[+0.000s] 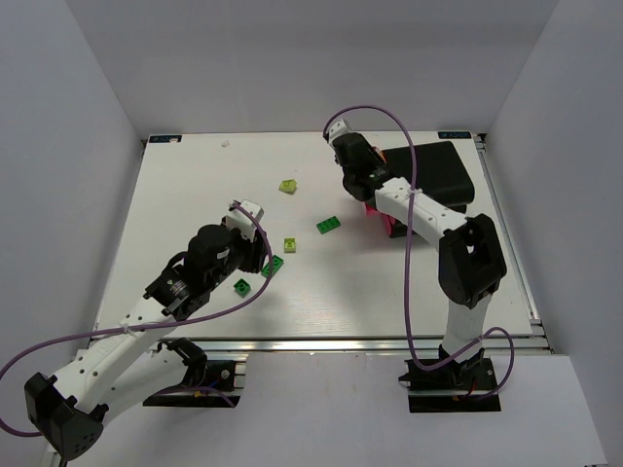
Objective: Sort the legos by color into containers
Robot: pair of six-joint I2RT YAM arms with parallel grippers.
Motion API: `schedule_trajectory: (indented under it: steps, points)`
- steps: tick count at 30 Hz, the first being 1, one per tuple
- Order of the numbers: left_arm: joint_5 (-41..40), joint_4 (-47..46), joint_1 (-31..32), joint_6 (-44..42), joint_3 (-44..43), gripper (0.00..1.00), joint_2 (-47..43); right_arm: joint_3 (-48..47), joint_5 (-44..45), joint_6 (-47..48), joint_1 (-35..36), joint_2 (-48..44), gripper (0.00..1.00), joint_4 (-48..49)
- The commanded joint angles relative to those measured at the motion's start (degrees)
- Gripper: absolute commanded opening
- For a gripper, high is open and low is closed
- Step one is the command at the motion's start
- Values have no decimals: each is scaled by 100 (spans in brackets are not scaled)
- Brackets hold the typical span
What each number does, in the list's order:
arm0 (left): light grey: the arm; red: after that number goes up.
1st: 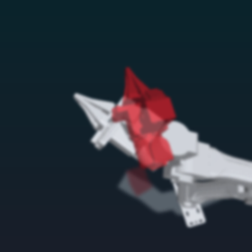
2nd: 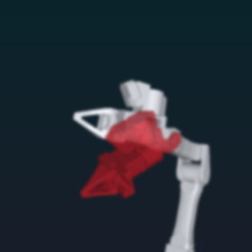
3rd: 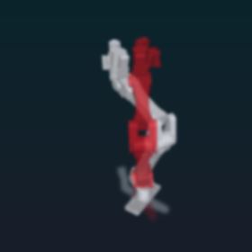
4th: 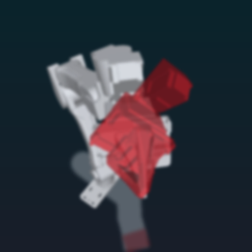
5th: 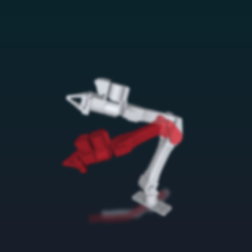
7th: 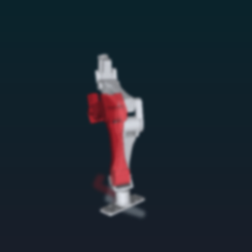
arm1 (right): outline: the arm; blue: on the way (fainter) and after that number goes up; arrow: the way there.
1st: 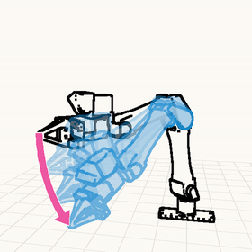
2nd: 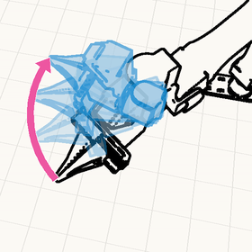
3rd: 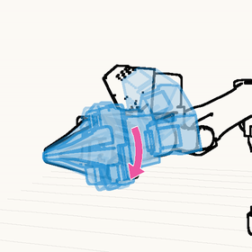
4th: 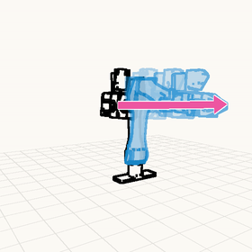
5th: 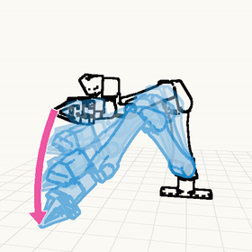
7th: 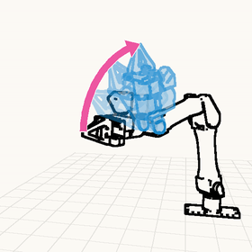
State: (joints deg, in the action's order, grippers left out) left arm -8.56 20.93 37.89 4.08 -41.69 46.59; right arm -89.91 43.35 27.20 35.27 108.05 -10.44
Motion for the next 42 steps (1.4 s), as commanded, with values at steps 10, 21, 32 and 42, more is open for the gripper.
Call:
schedule_trajectory:
  steps: [10,21,32,42]
  points:
    - [30,-80,-18,-12,47,18,-132,70,217,163,33,225,26,112]
    - [30,-71,-18,-12,47,18,-141,-9,121,40,24,208,53,-160]
    - [38,-80,-18,-12,56,18,-150,-114,-204,-241,33,67,52,-529]
    - [29,-71,-18,-12,56,18,-159,-264,-240,-540,15,138,27,-758]
